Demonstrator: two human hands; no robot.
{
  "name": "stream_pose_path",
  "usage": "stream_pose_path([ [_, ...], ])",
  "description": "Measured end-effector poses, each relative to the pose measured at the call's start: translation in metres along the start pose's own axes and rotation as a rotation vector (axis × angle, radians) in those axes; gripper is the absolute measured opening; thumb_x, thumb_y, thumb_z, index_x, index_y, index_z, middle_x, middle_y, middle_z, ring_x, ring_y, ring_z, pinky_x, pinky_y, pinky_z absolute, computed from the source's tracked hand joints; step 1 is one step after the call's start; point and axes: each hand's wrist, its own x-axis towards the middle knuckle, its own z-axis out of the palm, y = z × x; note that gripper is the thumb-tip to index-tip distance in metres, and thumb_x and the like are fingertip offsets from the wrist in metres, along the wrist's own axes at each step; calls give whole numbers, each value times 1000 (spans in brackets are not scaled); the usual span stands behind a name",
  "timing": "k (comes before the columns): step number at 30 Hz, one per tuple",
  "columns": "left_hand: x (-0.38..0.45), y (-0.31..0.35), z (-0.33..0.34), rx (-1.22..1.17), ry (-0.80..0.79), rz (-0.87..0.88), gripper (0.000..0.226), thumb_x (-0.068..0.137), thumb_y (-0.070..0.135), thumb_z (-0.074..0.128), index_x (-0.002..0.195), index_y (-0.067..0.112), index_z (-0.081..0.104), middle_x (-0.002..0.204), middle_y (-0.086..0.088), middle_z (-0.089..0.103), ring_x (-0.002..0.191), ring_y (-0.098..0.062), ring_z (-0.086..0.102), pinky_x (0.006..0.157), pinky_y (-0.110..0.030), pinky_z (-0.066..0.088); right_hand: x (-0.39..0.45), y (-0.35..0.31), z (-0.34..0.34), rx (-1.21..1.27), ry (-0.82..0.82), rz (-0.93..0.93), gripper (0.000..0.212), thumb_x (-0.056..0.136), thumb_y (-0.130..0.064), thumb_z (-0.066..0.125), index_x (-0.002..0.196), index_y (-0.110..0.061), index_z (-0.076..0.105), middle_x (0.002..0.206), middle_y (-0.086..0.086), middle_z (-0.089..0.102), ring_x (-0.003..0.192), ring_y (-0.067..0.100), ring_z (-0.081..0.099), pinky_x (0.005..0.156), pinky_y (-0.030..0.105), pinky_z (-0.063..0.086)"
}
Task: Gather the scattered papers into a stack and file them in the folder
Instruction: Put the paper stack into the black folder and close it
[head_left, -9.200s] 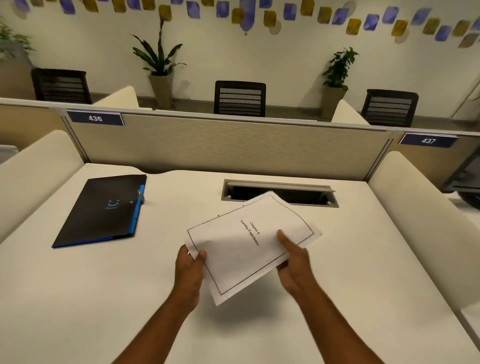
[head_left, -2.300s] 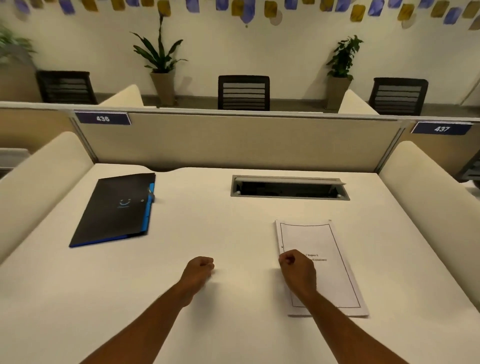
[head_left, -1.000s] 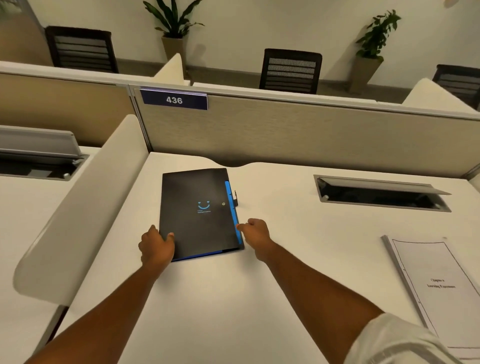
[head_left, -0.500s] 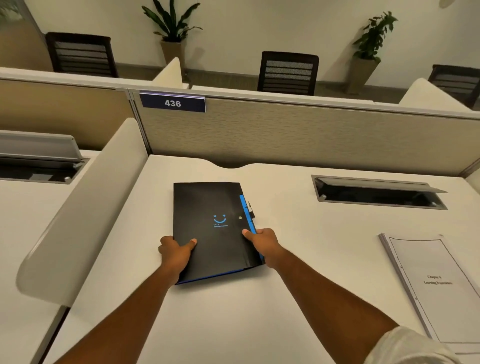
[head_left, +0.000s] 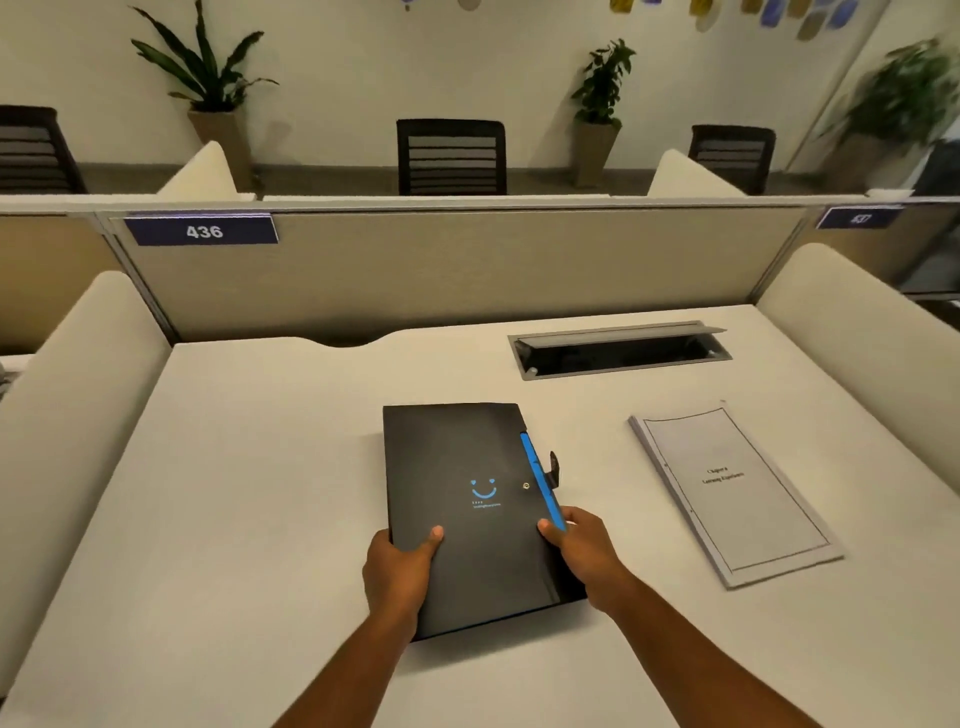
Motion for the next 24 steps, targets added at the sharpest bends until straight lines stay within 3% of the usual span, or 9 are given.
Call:
stream_pose_path([
  [3,-25,-5,30,23,-25,12,42,72,41,79,99,16,57,97,-3,65,86,-26,61,75,-34,49,-5,16,-39,-54,10,-30,15,95,-28,69,102,-16,64,97,1,68,88,15,64,68,23,51],
  [8,-59,-18,67,63,-9,35,44,75,39,78,104,16,55,99,-3,63,88,-27,60,79,-36,50,2,46,-86,-162,-20,-34,20,88,-27,76,96,-12,65,96,7,71,93,25,69,89,41,60],
  [10,-73,-25,82,88,11,36,47,74,42,78,106,16,56,101,-4,65,90,-27,61,81,-38,52,3,56,-102,-266,-14,-63,23,87,-33,77,94,-16,63,92,2,70,87,18,68,82,34,60],
  [13,-92,-36,95,141,66,45,53,72,46,78,109,15,56,104,-6,67,91,-29,63,82,-39,53,1,65,-123,-473,-20,-152,28,86,-46,74,89,-24,57,81,-8,63,73,8,60,65,18,47],
  [17,-113,-45,105,228,167,57,58,72,48,78,111,14,53,102,-6,67,89,-30,62,78,-39,52,1,77,-139,-624,-45,-232,38,82,-59,71,75,-30,47,69,-10,54,63,6,52,57,17,40],
  [20,-124,-50,112,280,257,76,56,73,46,77,109,9,53,100,-9,65,84,-28,59,73,-38,50,1,83,-144,-696,-64,-286,40,82,-65,67,80,-28,53,74,-10,58,68,7,56,60,21,44],
  [24,-121,-58,116,460,354,86,59,65,54,78,99,9,62,97,-13,65,89,-36,60,78,-47,53,-1,88,-152,-679,-105,-321,42,84,-58,68,106,-23,59,101,-6,69,91,14,67,73,27,53],
])
